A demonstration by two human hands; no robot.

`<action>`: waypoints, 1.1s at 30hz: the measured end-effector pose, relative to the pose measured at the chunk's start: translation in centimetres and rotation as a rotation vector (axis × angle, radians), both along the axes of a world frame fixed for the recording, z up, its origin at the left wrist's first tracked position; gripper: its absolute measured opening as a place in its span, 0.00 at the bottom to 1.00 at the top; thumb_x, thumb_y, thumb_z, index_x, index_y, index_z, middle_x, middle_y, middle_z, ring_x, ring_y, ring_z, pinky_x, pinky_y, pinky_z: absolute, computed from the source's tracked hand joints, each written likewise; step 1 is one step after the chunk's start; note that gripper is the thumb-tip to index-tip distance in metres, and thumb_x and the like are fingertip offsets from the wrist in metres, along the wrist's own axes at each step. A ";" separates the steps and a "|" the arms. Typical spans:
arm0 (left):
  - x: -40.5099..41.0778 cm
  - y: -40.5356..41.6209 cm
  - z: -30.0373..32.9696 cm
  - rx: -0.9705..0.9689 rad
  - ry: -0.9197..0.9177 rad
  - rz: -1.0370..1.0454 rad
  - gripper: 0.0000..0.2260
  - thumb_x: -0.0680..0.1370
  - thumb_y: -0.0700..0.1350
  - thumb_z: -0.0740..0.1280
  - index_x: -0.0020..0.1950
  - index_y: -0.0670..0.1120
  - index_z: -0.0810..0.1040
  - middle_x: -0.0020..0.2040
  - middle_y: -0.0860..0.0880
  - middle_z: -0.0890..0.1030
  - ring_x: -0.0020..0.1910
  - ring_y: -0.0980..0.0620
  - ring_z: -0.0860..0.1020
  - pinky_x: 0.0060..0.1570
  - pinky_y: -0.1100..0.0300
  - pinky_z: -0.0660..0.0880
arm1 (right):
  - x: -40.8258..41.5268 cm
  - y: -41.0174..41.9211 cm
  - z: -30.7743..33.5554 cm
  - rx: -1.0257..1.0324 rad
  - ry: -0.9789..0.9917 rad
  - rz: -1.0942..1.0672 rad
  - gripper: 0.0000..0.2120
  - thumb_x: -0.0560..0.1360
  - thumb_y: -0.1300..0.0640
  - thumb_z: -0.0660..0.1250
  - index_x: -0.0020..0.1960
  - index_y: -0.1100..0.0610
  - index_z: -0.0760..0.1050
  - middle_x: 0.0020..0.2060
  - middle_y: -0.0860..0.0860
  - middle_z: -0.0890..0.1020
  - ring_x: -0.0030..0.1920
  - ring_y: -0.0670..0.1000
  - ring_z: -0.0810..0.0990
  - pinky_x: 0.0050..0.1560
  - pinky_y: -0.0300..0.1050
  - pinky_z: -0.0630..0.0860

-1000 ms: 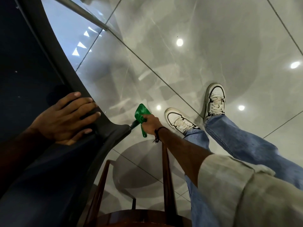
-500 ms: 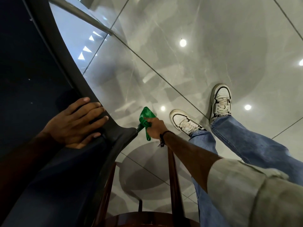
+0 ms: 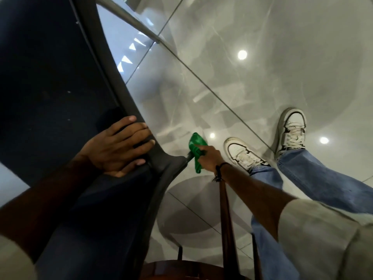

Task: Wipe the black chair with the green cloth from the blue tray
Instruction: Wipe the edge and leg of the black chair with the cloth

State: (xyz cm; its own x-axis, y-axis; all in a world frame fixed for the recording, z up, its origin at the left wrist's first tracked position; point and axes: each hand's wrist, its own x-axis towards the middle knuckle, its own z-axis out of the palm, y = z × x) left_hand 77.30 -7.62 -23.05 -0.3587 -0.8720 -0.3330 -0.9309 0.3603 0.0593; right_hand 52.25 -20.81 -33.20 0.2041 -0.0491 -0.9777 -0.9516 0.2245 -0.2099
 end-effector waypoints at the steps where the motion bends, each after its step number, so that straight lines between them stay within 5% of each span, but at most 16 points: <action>1: 0.0 -0.1 -0.1 0.012 -0.008 -0.004 0.23 0.80 0.55 0.57 0.67 0.43 0.76 0.61 0.38 0.80 0.67 0.38 0.72 0.81 0.44 0.51 | 0.0 0.1 -0.1 -0.009 0.002 -0.002 0.27 0.74 0.67 0.60 0.71 0.51 0.71 0.70 0.59 0.73 0.67 0.60 0.75 0.67 0.50 0.73; 6: 0.1 -0.3 0.0 0.042 -0.058 -0.042 0.23 0.81 0.56 0.55 0.67 0.43 0.76 0.62 0.38 0.79 0.67 0.38 0.71 0.81 0.44 0.49 | -1.6 1.4 1.5 -0.044 -0.094 -0.100 0.27 0.75 0.68 0.61 0.71 0.48 0.72 0.67 0.58 0.76 0.59 0.54 0.79 0.39 0.25 0.74; 9: 0.0 -0.1 -0.2 0.018 -0.037 -0.036 0.23 0.81 0.56 0.55 0.66 0.43 0.77 0.62 0.38 0.79 0.67 0.38 0.71 0.81 0.44 0.49 | -2.5 2.1 2.0 -0.041 -0.154 -0.159 0.28 0.75 0.69 0.63 0.70 0.47 0.73 0.69 0.56 0.75 0.61 0.52 0.79 0.37 0.21 0.74; 14: 0.0 -0.1 -0.4 -0.040 0.007 -0.026 0.23 0.81 0.56 0.54 0.65 0.43 0.77 0.61 0.38 0.81 0.66 0.38 0.72 0.80 0.44 0.51 | -1.9 0.6 -0.5 -0.053 -0.078 -0.042 0.26 0.74 0.68 0.61 0.68 0.49 0.75 0.64 0.58 0.78 0.62 0.58 0.79 0.56 0.42 0.79; 19: 0.1 0.1 -0.6 -0.061 0.024 -0.008 0.23 0.81 0.56 0.56 0.65 0.43 0.78 0.61 0.38 0.81 0.67 0.38 0.72 0.80 0.44 0.52 | -2.4 -3.0 -3.6 0.023 0.044 -0.034 0.15 0.73 0.68 0.61 0.54 0.58 0.82 0.54 0.60 0.84 0.56 0.61 0.82 0.59 0.54 0.79; 22: 0.0 0.0 -0.5 -0.051 0.027 0.001 0.23 0.81 0.56 0.55 0.65 0.43 0.78 0.61 0.38 0.80 0.67 0.38 0.71 0.80 0.44 0.51 | -4.0 -4.8 -2.8 0.041 0.056 -0.223 0.12 0.72 0.69 0.63 0.41 0.55 0.81 0.44 0.58 0.85 0.49 0.60 0.83 0.54 0.59 0.81; 24: -0.1 -0.1 -0.3 -0.041 0.030 0.010 0.23 0.82 0.55 0.54 0.65 0.43 0.78 0.61 0.38 0.80 0.67 0.38 0.71 0.80 0.44 0.50 | -4.7 -5.8 -1.7 0.068 0.085 -0.363 0.17 0.70 0.72 0.62 0.39 0.52 0.82 0.39 0.54 0.84 0.43 0.58 0.83 0.42 0.53 0.82; 27: -0.2 -0.3 0.1 -0.015 0.003 0.014 0.22 0.82 0.55 0.53 0.65 0.43 0.78 0.62 0.38 0.80 0.67 0.38 0.73 0.80 0.45 0.50 | -4.6 -7.0 0.0 0.096 0.085 -0.428 0.19 0.69 0.75 0.60 0.47 0.56 0.82 0.41 0.55 0.84 0.42 0.56 0.83 0.38 0.46 0.80; 30: -0.6 -1.1 1.0 0.017 -0.026 0.035 0.22 0.83 0.55 0.52 0.64 0.43 0.77 0.63 0.38 0.79 0.66 0.39 0.74 0.81 0.46 0.49 | -3.5 -8.6 2.2 0.124 0.059 -0.467 0.22 0.71 0.75 0.59 0.60 0.61 0.78 0.50 0.60 0.82 0.51 0.60 0.81 0.44 0.50 0.80; 33: -0.4 -2.0 2.1 0.067 -0.064 0.075 0.24 0.84 0.57 0.50 0.64 0.43 0.77 0.63 0.39 0.79 0.65 0.39 0.75 0.79 0.45 0.53 | -1.4 -10.1 4.0 0.121 0.028 -0.459 0.24 0.72 0.75 0.58 0.64 0.60 0.76 0.57 0.62 0.81 0.58 0.64 0.80 0.54 0.58 0.80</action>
State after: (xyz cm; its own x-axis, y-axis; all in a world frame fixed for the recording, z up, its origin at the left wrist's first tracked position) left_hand 76.94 -9.65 -20.98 -0.2696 -0.8707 -0.4114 -0.9578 0.2868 0.0206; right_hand 50.83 -30.93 -29.20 0.1610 -0.0135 -0.9869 -0.7536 0.6440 -0.1317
